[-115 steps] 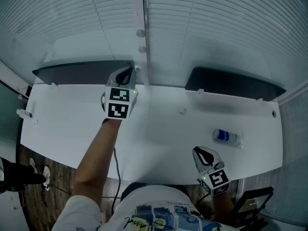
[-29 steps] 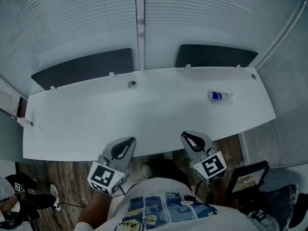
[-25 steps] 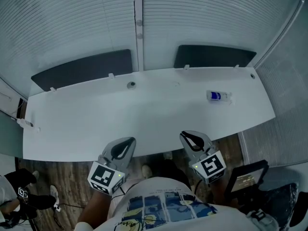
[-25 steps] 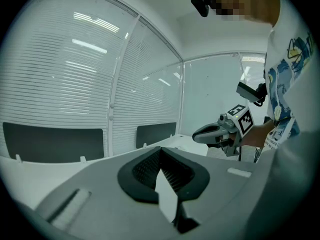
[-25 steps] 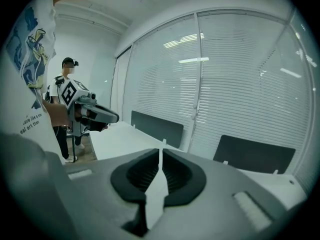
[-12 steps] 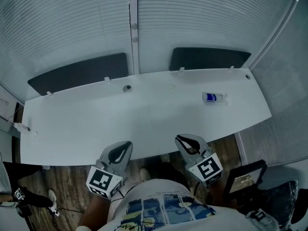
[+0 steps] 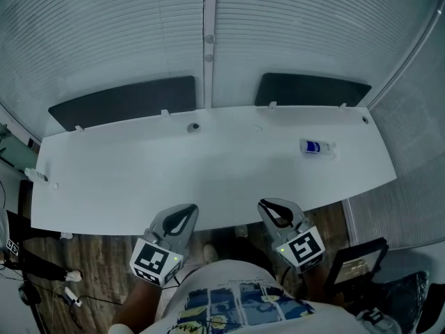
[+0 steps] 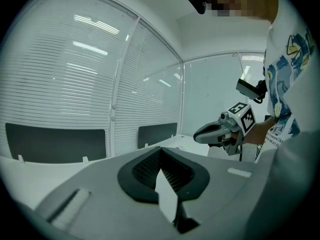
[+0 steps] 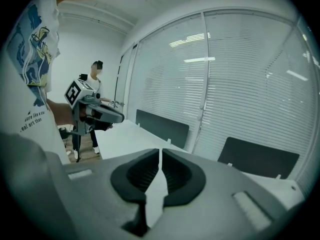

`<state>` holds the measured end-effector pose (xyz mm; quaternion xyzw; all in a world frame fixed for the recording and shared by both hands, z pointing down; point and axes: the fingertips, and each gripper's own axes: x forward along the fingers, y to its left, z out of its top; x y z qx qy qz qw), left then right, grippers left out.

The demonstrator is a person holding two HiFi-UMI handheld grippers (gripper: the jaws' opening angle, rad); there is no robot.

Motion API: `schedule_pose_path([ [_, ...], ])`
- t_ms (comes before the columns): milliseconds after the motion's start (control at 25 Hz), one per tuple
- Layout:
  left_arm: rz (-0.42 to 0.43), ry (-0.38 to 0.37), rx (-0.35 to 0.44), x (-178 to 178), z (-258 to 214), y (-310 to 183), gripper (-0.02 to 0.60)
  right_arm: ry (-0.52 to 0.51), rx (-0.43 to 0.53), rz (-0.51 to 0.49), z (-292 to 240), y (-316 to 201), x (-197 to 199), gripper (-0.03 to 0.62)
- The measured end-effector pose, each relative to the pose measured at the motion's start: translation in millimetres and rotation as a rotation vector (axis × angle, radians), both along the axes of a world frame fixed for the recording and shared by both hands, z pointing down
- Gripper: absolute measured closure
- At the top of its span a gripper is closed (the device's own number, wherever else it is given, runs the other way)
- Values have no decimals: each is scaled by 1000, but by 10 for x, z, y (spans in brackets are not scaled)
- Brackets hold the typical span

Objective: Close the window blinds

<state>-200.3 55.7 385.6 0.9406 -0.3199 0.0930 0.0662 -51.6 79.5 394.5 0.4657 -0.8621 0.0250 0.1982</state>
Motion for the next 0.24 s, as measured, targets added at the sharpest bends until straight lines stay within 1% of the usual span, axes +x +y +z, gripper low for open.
schedule_pose_path([
  [240,15,-4,-5,17,-3,-18,574,7,-13,12,32,5,23,582],
])
